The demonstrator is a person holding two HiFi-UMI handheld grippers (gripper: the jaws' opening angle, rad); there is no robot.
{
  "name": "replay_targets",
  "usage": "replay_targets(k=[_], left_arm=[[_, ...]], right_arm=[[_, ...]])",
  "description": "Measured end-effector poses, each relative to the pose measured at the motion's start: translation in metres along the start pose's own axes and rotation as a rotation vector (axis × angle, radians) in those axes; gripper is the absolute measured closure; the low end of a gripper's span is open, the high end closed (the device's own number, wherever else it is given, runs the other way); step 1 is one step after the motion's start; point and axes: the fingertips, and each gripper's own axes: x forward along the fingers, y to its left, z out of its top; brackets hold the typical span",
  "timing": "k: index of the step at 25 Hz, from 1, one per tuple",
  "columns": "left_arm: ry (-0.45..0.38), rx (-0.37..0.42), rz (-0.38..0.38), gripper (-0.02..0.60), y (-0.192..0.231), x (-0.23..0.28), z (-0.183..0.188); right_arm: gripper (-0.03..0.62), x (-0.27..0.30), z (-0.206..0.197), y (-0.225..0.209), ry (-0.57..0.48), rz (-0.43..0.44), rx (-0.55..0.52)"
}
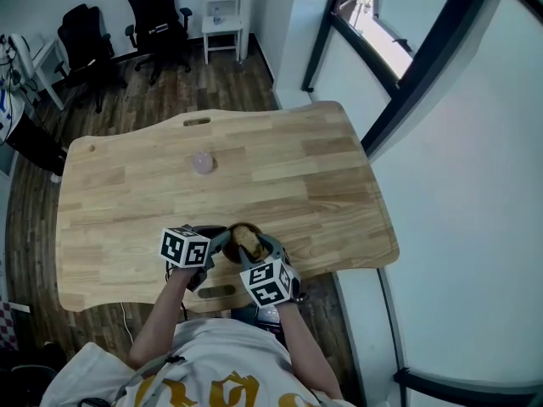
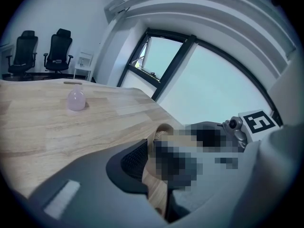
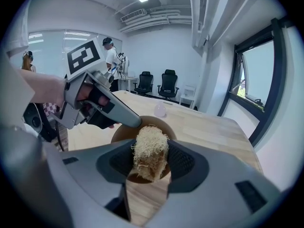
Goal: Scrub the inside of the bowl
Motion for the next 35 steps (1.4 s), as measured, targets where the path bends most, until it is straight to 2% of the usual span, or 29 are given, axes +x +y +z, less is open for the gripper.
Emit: replay_targets(k=[8, 16, 23, 29, 35], left_arm=[[0.015, -0.001, 0.006, 0.551, 0.007, 0.001, -0.005], [0.022, -0.011, -0.005, 0.551, 0.012, 0.004, -0.007], [0.032, -0.026, 0.007, 0.551, 0.022, 0.003, -0.008], [0.102, 0.060, 0.064, 0.551, 0.027, 0.006, -0.019], [0.143, 0.125, 0.096, 0.551, 0.025, 0.013, -0.025]], right_arm=[[0.410, 0.009, -0.001, 0.017, 0.012, 0.087, -0.006], [0.410, 0.014, -0.004, 0.023, 0.044, 0.133, -0.020], [0.410, 0.018, -0.008, 0.040, 0.088, 0.204, -0.087], [0.410, 0.023, -0.029, 0.051, 0.232, 0.216, -0.242], [0.410, 0.027, -0.046, 0.045, 0.304, 0.172, -0.306]])
